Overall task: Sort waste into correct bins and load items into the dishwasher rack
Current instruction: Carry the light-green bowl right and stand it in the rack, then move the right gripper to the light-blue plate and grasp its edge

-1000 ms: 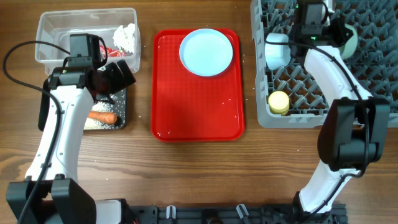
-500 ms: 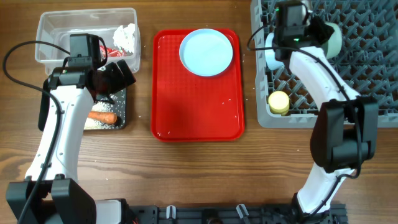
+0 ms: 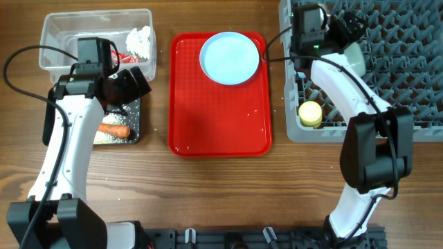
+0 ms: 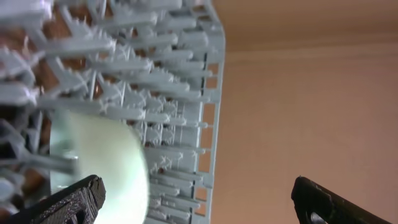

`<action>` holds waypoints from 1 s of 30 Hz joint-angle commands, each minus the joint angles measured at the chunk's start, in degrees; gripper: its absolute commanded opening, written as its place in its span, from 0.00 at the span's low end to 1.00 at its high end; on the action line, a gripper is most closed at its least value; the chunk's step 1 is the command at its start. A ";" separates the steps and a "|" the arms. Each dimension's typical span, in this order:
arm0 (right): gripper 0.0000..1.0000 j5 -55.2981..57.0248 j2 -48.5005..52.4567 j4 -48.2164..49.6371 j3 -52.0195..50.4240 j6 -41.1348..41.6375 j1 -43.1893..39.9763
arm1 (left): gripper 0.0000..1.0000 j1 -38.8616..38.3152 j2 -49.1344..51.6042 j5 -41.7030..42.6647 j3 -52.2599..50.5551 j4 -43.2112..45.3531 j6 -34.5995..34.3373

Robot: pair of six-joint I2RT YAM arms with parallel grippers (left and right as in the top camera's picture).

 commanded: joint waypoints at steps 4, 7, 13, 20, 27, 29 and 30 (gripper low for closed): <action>1.00 2.78 -3.26 16.79 -0.02 -5.57 0.44 | 1.00 0.15 -0.44 0.48 0.57 0.00 -0.74; 1.00 3.61 -4.96 27.74 -0.02 -9.09 0.55 | 1.00 0.15 -0.44 0.48 0.57 0.00 -0.74; 1.00 0.33 -6.62 33.59 -0.02 -14.32 5.38 | 1.00 0.15 -0.44 0.46 0.57 0.00 -0.74; 1.00 -14.60 -6.60 16.44 -0.02 9.73 14.36 | 1.00 0.15 -0.44 0.48 0.57 0.00 -0.74; 0.97 -42.60 -6.60 -0.87 -0.02 39.17 18.36 | 1.00 0.15 -0.44 0.46 0.57 0.00 -0.74; 0.97 -48.65 -6.56 -4.44 -0.02 44.37 17.77 | 1.00 0.15 -0.44 0.46 0.57 0.00 -0.74; 0.97 -51.93 -6.43 -6.01 -0.02 46.14 17.35 | 1.00 0.15 -0.44 0.46 0.57 0.00 -0.74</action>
